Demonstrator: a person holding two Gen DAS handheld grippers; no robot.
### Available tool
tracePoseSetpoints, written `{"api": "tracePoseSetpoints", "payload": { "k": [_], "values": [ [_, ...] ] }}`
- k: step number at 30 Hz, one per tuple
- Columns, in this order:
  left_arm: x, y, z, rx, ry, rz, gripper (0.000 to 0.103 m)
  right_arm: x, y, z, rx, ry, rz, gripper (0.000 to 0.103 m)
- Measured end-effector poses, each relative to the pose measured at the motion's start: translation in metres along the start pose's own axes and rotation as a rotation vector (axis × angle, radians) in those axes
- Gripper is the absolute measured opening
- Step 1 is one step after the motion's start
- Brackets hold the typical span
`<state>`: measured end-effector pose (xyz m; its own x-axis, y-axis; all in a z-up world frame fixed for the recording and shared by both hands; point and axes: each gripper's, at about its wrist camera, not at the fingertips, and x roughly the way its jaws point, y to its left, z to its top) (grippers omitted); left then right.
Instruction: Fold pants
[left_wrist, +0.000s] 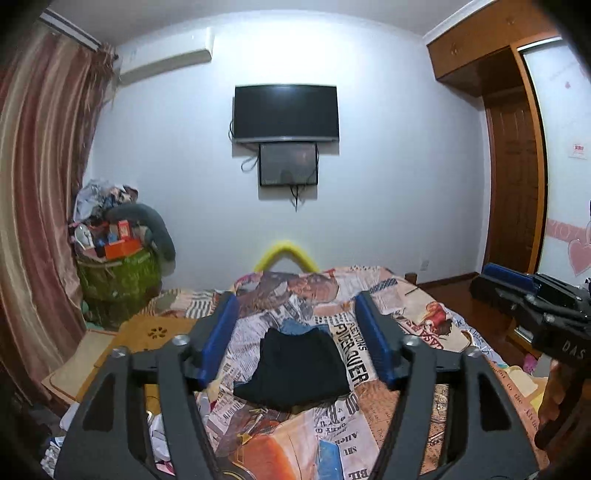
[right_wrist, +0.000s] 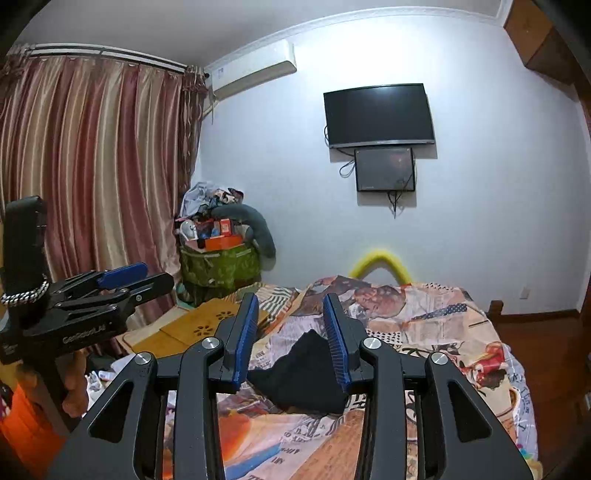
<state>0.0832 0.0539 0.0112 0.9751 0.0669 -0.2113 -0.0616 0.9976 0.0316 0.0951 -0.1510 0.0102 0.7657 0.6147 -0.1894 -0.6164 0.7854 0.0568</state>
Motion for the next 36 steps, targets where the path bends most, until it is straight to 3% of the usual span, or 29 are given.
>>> {"api": "tracePoseSetpoints", "payload": {
  "k": [1,5,7,15,36],
  "values": [
    [-0.003,0.0,-0.001,-0.001,-0.005,-0.002,0.077,-0.002,0.001,-0.001,-0.001,-0.004,-0.005,0.049],
    [-0.012,0.0,-0.004,-0.009,-0.018,-0.006,0.095,-0.007,0.004,-0.005,0.001,-0.016,-0.034,0.062],
    [-0.017,0.0,-0.006,-0.007,-0.028,0.003,0.1,-0.008,0.005,-0.006,0.005,-0.015,-0.042,0.077],
    [-0.023,0.003,-0.01,-0.026,-0.046,0.008,0.103,-0.014,0.009,-0.007,0.017,-0.031,-0.091,0.102],
    [-0.016,0.002,-0.019,-0.03,-0.02,0.021,0.103,-0.021,0.01,-0.014,0.031,-0.012,-0.121,0.102]
  ]
}}
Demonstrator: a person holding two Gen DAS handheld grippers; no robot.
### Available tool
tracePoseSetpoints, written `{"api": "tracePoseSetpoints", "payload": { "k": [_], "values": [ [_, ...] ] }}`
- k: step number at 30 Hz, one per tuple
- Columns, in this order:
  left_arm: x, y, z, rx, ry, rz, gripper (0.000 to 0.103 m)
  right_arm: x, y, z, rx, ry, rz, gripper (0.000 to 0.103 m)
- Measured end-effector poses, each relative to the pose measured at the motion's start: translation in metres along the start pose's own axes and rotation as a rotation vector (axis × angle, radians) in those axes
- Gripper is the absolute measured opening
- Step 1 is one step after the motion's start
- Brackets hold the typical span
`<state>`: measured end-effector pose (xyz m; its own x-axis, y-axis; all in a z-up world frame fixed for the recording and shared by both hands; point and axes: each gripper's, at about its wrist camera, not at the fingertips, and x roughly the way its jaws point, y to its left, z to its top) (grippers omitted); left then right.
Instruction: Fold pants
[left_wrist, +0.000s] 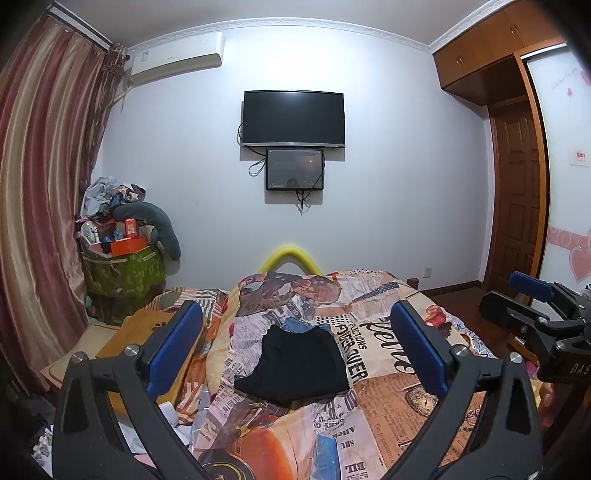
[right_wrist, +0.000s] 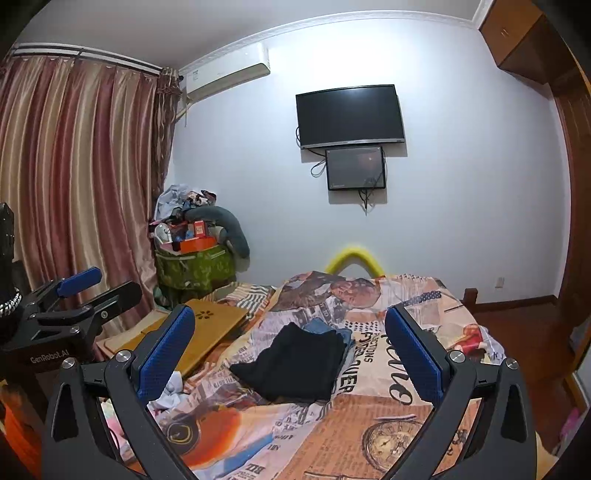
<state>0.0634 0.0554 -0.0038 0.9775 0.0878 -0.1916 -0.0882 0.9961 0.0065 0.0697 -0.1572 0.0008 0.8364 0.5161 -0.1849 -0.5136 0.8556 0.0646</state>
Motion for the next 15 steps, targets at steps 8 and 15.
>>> {"api": "tracePoseSetpoints", "payload": {
  "k": [8,15],
  "values": [
    [-0.0013,-0.0028,0.0,0.011,0.0,-0.011,0.103,-0.0021,-0.0017,0.0016,0.006,-0.001,-0.005,0.102],
    [-0.0032,-0.0053,-0.0013,0.02,0.003,-0.023,0.103,-0.004,-0.0018,0.0032,0.011,-0.005,-0.007,0.102]
  ]
}}
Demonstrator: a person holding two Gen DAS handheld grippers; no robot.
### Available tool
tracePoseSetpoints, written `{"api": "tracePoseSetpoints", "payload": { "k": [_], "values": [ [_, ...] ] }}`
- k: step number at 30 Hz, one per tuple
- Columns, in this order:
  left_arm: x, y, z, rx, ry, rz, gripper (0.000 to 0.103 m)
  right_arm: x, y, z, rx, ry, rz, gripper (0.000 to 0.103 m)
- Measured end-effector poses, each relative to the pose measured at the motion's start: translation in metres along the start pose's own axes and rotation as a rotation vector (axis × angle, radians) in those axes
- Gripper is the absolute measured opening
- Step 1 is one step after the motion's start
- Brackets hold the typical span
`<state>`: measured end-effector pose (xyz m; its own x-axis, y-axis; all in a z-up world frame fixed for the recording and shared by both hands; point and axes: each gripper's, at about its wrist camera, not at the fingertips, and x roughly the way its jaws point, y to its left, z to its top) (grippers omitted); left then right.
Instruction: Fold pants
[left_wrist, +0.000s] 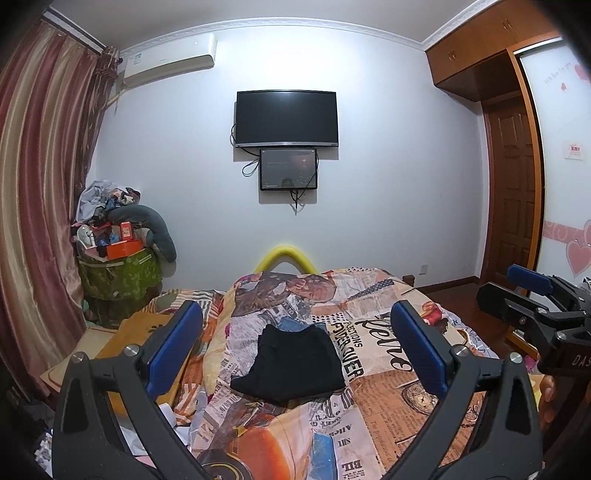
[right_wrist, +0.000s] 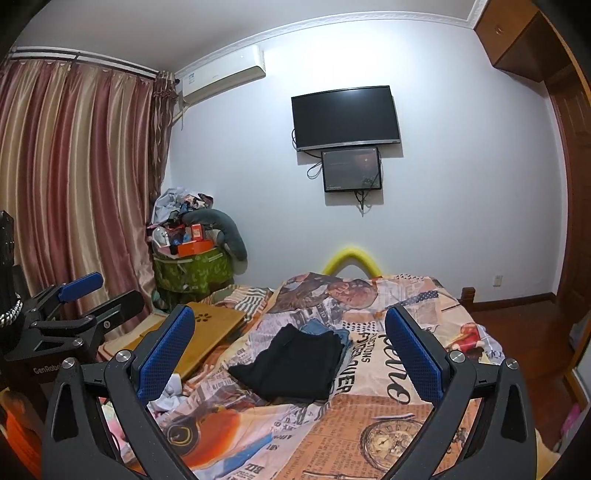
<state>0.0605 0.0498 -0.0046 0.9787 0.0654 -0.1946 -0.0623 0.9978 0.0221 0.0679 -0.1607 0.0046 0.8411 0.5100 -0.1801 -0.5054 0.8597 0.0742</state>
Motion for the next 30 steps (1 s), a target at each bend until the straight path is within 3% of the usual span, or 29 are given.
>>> {"api": "tracePoseSetpoints", "payload": {
  "k": [30],
  "values": [
    [0.0054,-0.0002,0.0026,0.002,0.036,-0.048,0.103,-0.004,0.0001,0.0003,0.005,0.001,-0.008,0.102]
  ]
}}
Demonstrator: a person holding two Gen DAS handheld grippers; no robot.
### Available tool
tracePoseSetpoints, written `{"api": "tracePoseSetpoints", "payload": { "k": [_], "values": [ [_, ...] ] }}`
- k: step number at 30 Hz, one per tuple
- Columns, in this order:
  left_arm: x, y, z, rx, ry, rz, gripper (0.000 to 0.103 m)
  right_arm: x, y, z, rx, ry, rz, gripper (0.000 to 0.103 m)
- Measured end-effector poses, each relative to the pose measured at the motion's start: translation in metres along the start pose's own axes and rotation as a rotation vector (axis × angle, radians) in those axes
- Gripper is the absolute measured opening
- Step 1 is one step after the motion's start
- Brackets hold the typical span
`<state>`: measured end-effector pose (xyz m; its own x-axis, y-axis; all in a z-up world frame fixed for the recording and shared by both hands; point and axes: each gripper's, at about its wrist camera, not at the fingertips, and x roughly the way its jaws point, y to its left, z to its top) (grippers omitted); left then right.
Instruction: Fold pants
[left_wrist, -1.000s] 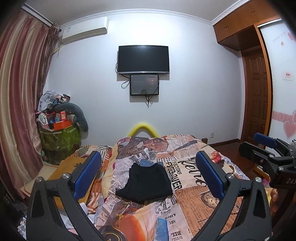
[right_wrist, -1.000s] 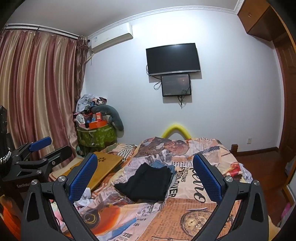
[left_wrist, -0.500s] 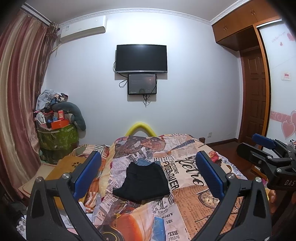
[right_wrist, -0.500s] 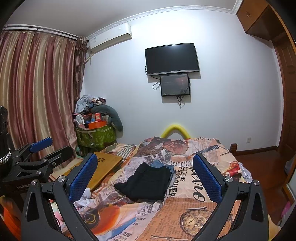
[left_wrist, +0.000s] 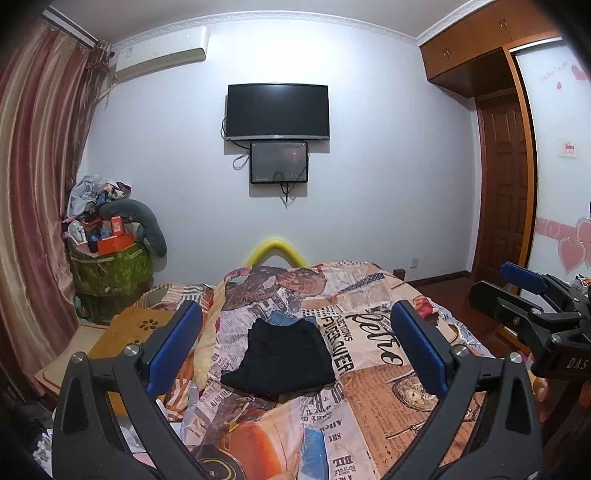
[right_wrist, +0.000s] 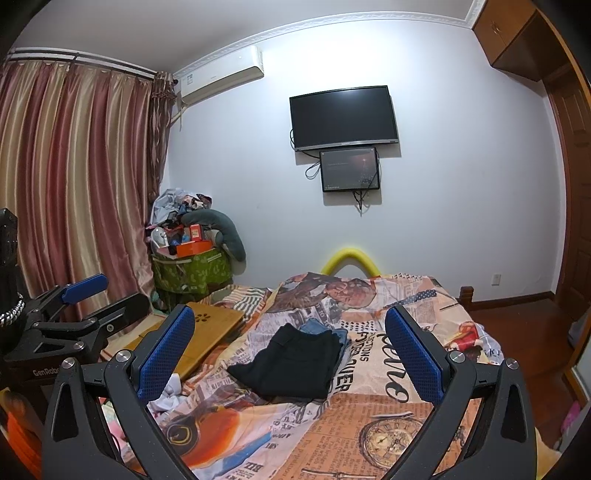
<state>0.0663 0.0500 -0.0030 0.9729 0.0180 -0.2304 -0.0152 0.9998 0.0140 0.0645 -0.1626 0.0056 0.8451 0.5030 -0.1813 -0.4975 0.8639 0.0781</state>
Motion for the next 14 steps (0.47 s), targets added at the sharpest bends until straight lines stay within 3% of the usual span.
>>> {"api": "tracePoseSetpoints", "payload": {
  "k": [14],
  "values": [
    [0.0006,0.0021,-0.0011,-0.017,0.011,-0.012,0.103,0.0008,0.0008,-0.002,0.002,0.005,-0.001,0.102]
  ]
}}
